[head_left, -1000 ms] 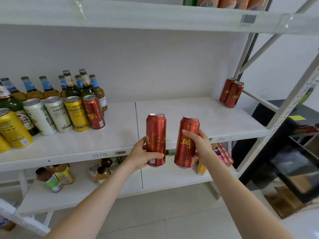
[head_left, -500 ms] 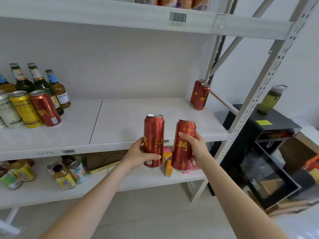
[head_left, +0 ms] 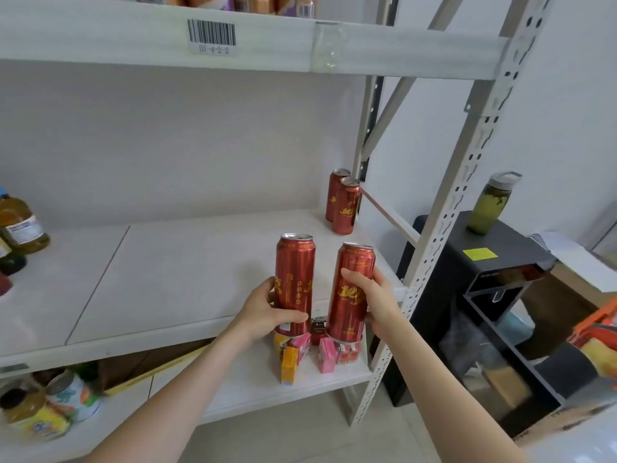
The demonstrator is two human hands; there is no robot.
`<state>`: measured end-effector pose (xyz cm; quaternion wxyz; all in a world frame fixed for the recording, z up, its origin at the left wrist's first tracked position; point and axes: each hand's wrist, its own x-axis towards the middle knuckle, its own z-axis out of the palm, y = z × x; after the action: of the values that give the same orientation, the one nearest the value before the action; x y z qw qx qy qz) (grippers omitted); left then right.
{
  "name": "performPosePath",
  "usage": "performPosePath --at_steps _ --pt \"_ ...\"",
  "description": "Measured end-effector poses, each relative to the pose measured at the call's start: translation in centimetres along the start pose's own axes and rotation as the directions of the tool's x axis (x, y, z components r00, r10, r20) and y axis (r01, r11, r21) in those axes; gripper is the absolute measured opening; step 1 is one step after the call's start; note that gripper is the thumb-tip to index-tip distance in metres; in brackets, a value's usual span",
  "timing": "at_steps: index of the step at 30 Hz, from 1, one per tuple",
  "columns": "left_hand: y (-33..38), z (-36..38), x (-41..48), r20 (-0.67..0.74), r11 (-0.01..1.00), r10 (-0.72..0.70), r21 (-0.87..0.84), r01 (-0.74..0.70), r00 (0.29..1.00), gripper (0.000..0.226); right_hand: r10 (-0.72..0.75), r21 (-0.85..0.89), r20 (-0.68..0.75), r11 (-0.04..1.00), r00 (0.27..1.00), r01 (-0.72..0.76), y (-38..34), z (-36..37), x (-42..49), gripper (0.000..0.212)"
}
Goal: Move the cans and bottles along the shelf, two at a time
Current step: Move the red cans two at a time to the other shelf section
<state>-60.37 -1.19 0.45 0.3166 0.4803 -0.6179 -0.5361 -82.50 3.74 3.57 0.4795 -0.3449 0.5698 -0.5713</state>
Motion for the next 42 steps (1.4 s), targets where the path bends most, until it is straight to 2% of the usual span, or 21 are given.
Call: performPosePath --at_steps 11,15,21,27,32,42 --pt "1.7 4.2 8.9 -0.047 0.999 -0.018 0.035 0.019 0.999 0.080 -0.029 -0.010 0.050 1.000 0.998 0.030 -1.7 -4.0 10.0 0.043" --pt "1.5 5.4 12.0 -0.075 0.998 -0.025 0.049 0.029 0.997 0.074 -0.042 -0.024 0.082 0.999 0.996 0.044 -1.5 -5.0 14.0 0.048" --pt "1.1 6.9 15.9 -0.129 0.997 -0.026 0.063 0.034 0.991 0.076 -0.062 -0.048 0.080 0.997 0.995 0.066 -0.9 -5.5 19.1 0.041" --pt "0.5 7.4 18.8 -0.182 0.997 -0.008 0.069 0.021 0.983 0.083 -0.143 -0.057 0.107 0.987 0.984 0.150 -0.8 -5.5 22.6 0.048" --pt "-0.3 7.3 20.4 -0.243 0.998 0.022 0.067 -0.005 0.970 0.079 -0.183 -0.046 0.108 0.981 0.977 0.189 -0.8 -4.8 24.9 0.054" --pt "-1.0 6.9 21.4 -0.257 0.999 0.034 0.039 -0.025 0.966 0.081 -0.210 -0.104 0.092 0.970 0.973 0.219 -0.7 -3.9 27.4 0.069"
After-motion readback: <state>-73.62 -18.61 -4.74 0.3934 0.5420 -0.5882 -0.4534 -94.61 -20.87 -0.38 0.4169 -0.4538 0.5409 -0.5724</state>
